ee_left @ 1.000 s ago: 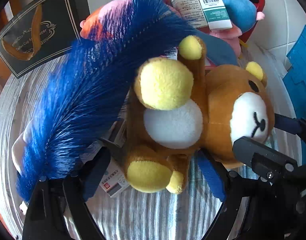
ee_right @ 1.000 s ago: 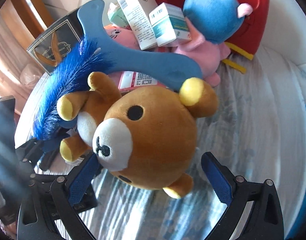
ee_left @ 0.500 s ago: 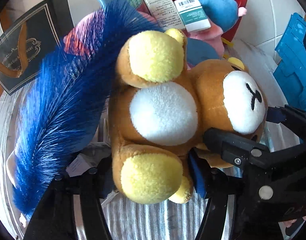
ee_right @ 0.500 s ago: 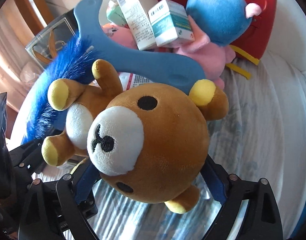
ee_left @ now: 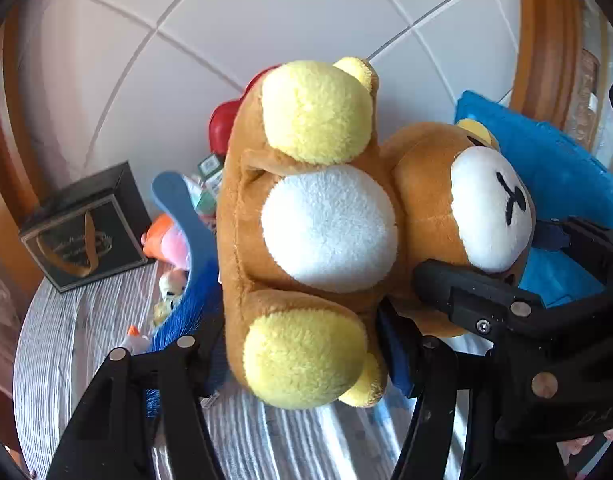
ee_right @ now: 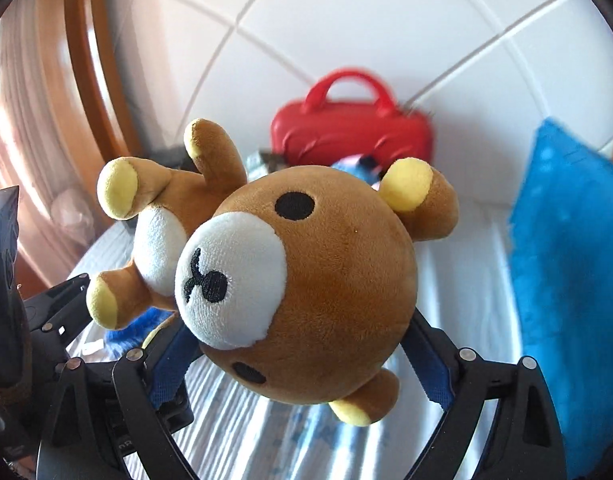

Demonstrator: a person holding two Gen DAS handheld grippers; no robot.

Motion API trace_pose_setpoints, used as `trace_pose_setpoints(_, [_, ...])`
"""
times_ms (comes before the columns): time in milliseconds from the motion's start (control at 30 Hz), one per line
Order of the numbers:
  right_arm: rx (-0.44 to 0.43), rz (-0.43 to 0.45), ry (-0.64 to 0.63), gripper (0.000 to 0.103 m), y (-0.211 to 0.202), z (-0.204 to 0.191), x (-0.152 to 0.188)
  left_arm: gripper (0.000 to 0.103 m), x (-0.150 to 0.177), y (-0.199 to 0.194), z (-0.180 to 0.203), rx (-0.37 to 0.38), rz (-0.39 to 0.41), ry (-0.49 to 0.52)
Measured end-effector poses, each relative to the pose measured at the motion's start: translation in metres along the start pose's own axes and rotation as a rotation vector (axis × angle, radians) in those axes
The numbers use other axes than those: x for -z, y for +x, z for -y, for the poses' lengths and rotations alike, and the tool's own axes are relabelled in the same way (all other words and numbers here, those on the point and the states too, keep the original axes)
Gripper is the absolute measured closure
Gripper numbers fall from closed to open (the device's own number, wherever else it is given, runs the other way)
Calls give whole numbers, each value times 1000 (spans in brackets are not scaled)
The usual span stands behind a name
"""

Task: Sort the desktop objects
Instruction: 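Lift the brown bear plush with both grippers and carry it over the bin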

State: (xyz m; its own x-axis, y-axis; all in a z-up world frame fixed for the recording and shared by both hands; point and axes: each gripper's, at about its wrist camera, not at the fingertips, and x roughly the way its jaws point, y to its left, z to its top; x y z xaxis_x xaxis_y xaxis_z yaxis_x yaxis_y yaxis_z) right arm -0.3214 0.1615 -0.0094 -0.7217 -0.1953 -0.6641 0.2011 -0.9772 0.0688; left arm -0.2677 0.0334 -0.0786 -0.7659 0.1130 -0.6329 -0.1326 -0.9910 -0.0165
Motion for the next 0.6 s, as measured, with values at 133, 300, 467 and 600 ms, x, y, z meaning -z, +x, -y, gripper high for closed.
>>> trace_pose_setpoints(133, [89, 122, 32, 9, -81, 19, 4, 41, -23, -43, 46, 64, 107, 71])
trace_pose_setpoints(300, [207, 240, 70, 9, -172, 57, 21, 42, -43, -87, 127, 166, 209, 141])
trace_pose_setpoints(467, [317, 303, 86, 9, -249, 112, 43, 41, -53, -114, 228, 259, 255, 184])
trace_pose_setpoints(600, [388, 307, 116, 8, -296, 161, 70, 41, -47, -112, 289, 328, 232, 234])
